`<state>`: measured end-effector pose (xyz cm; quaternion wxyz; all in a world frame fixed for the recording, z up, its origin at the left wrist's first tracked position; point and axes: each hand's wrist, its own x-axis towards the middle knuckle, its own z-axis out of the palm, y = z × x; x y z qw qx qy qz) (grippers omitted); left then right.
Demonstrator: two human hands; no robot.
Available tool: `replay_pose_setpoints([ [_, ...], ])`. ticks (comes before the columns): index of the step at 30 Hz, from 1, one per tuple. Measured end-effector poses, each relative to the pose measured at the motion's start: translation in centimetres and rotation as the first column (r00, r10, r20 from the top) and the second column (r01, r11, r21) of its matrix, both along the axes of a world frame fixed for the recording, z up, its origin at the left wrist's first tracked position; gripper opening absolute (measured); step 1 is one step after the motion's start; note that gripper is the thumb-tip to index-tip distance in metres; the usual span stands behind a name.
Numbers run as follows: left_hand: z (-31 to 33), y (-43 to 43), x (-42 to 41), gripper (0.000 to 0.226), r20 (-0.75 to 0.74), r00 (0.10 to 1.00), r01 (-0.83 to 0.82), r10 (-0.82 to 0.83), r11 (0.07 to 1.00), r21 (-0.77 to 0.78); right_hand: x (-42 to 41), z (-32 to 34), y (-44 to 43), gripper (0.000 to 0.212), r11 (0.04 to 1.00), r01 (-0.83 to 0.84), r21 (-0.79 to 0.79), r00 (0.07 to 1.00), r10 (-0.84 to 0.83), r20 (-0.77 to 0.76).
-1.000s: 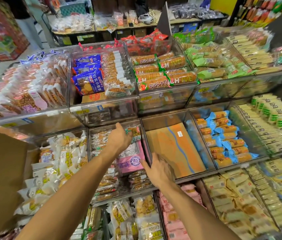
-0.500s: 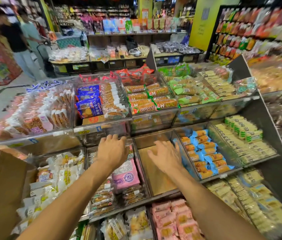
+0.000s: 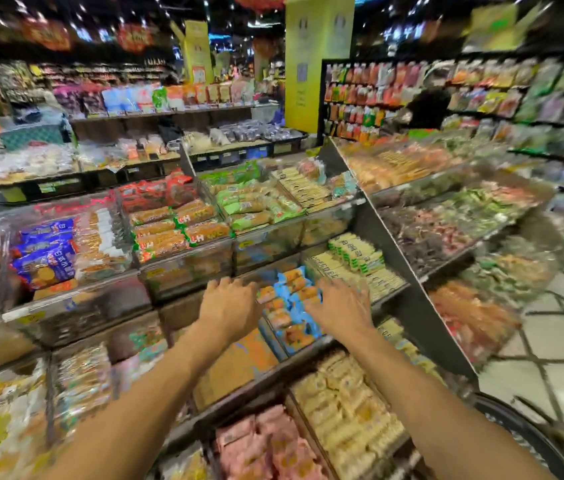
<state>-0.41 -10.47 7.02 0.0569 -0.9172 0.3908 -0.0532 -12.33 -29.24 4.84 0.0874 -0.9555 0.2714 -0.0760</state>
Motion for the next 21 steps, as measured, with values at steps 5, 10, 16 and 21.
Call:
replay_pose_setpoints([
  [5, 0.6, -10.2, -6.3, 0.051, 0.019, 0.991, 0.131, -0.132, 0.991, 0.023, -8.5, 0.5, -8.0, 0.053, 0.990, 0.134, -0.051, 0.990, -0.131, 0.049],
  [10, 0.4, -19.2, -12.7, 0.052, -0.033, 0.971, 0.235, -0.235, 0.972, -0.003, -16.3, -0.2, -14.5, 0.053, 0.963, 0.255, -0.084, 0.966, -0.251, 0.054],
  [16, 0.5, -27.9, -18.6, 0.048, -0.035, 0.916, 0.400, -0.400, 0.917, 0.002, -22.9, -1.6, -20.4, 0.061, 0.897, 0.441, 0.041, 0.895, -0.443, 0.059],
  [21, -0.6, -35.2, -21.1, 0.046, -0.056, 0.825, 0.561, -0.563, 0.827, -0.042, -27.6, -2.0, -23.9, 0.064, 0.815, 0.580, 0.007, 0.815, -0.579, -0.032],
])
